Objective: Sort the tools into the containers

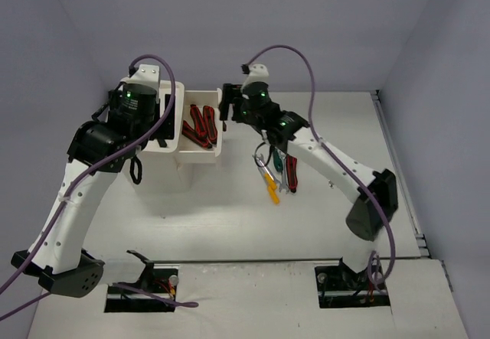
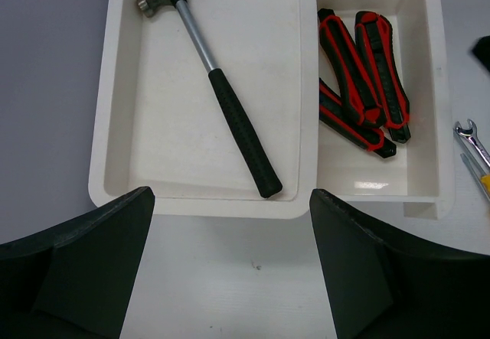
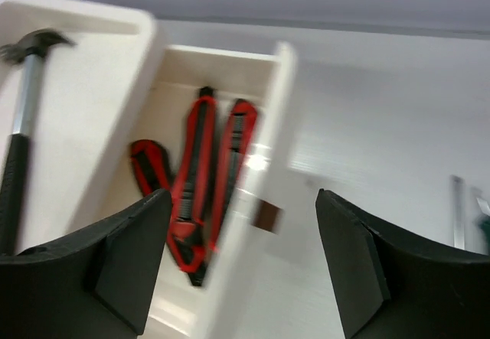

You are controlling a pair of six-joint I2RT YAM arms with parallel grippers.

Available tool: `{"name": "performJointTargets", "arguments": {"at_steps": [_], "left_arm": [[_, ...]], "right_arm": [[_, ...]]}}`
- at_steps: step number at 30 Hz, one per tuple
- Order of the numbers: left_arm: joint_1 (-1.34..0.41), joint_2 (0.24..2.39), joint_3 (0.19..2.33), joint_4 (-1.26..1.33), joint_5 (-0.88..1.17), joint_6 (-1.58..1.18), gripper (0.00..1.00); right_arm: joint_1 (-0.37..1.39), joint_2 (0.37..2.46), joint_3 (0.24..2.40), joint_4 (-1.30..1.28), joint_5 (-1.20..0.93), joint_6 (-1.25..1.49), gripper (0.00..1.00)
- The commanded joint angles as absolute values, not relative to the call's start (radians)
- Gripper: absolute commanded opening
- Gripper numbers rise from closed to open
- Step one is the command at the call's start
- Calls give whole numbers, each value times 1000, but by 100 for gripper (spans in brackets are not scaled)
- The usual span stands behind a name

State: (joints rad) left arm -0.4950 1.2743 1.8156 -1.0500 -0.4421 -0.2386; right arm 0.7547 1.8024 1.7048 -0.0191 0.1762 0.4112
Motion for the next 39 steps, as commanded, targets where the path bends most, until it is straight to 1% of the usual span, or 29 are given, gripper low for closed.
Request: {"name": "performJointTargets", "arguments": {"at_steps": [1,3,6,8,12,17,20,27,35,37,39], "left_arm": [[-485,1286,1845,-1014,-437,-232,80],[-485,1294,1847,-1014,-422,-234,80],[-485,1311,1853,-1012,-409,-239,80],[-485,1323,1859,-1012,-398,-241,80],[-485,1335,1867,-1012,-377,-246,80],[-486,1335,1864,-1013,-374,-250,80],[-485,1328,1851,-1014,-379,-252,80],[-485,1322,1840,-1014,-387,-251,80],[-483,1325,1841,-1014,-393,-247,80],[-485,1326,1843,-1013,-394,-244,80],[-485,1328,1846,-1014,-393,-243,80]], "right_arm": [[610,1574,1464,34,306,441,72],[572,1526,1312,25,321,463,72],[544,1490,1196,11,344,452,72],[526,1497,1112,12,335,460,72],[487,1551,1027,14,292,474,70],[476,1637,1008,15,261,484,65],[473,1664,993,24,280,491,58],[446,1708,969,48,259,474,50],[425,1753,941,75,236,459,47],[423,1748,938,77,242,449,42],[423,1724,937,75,257,433,32]]}}
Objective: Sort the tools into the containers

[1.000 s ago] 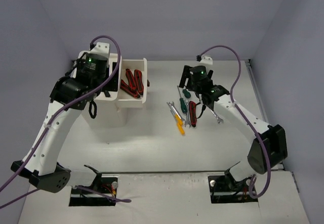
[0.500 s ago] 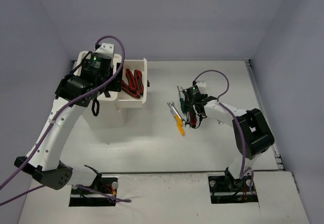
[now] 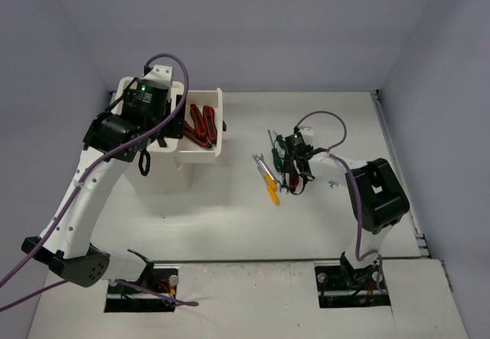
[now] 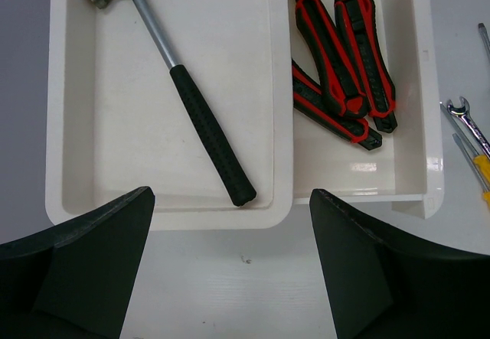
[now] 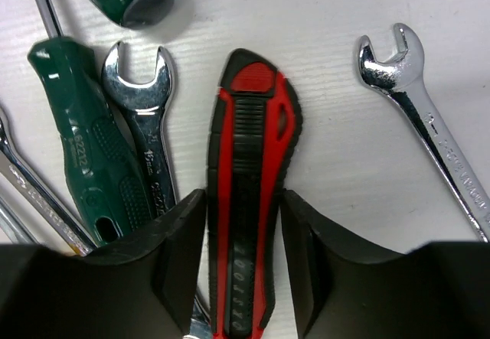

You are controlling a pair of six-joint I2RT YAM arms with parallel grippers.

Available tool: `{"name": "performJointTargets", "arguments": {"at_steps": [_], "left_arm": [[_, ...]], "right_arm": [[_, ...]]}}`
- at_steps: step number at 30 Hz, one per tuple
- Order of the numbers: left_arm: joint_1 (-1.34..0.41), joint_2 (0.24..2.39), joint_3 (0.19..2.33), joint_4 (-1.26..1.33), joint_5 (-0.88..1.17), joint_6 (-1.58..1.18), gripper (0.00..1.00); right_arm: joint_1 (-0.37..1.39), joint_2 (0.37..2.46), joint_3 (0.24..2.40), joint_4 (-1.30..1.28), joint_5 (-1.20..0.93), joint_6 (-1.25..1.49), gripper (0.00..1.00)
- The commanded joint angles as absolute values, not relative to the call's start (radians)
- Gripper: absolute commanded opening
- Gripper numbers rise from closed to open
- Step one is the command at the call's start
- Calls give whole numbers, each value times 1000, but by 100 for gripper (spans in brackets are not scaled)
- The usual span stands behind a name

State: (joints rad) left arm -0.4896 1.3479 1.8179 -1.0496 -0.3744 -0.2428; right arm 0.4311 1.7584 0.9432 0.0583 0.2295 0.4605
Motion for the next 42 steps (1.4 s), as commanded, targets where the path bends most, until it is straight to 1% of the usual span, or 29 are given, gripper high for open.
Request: {"name": "performJointTargets", "arguments": {"at_steps": [1,5,7,11,14,20,23,26,31,32,35,38,42], "left_arm": [[-485,1328,1847,-1014,-393,-242,80],[-484,1330,1851,-1014,-394,-242,80],[-483,1330,1854,-1014,-399,-239,80],[-483,1333,1863,-1015,-416,-228,80],[-483,1335,1869,-1017,-434,-220,80],[-475,1326,1882,-1020,-447,-212,80],[-467,1320,1882,-1021,-449,-212,80],[-452,1310,1876,-1018,-448,-219,80],[-386,1319,1867,-1019,-426,-220,80],[-364,1324,1867,-1018,-413,-223,80],[-294,1345,1879,-1019,-373,-235,80],[-209,1385,1937,-1020,-342,-239,80],[-107,1469,2033,-1024,-307,-224,80]], "right_arm": [[423,1709,937,74,267,425,27],[423,1608,960,71,304,388,5],[428,1531,1024,53,300,381,0],[466,1462,1196,42,271,405,0],[535,1490,1365,44,229,436,0],[693,1711,1760,87,131,480,0],[734,1845,1885,111,96,521,1],[770,1949,2004,122,74,548,8],[796,2039,2071,127,81,570,35],[796,2044,2073,127,83,570,39],[796,2038,2075,127,95,546,47],[793,1980,2054,129,115,474,60],[770,1892,1957,126,114,407,66]]}}
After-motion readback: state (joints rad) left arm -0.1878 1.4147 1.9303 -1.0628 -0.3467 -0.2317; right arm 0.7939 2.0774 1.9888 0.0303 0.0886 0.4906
